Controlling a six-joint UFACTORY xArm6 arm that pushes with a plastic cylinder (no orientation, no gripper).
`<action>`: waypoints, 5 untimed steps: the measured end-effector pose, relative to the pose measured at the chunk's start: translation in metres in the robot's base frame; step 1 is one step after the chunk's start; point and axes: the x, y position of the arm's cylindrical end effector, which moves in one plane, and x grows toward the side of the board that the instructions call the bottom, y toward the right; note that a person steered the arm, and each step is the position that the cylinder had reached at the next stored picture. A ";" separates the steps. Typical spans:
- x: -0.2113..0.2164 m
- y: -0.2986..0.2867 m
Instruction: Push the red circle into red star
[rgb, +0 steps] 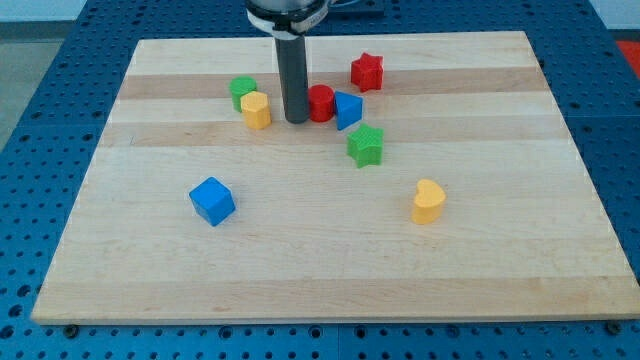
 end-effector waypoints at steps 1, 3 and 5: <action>-0.011 0.022; -0.031 0.048; -0.029 0.069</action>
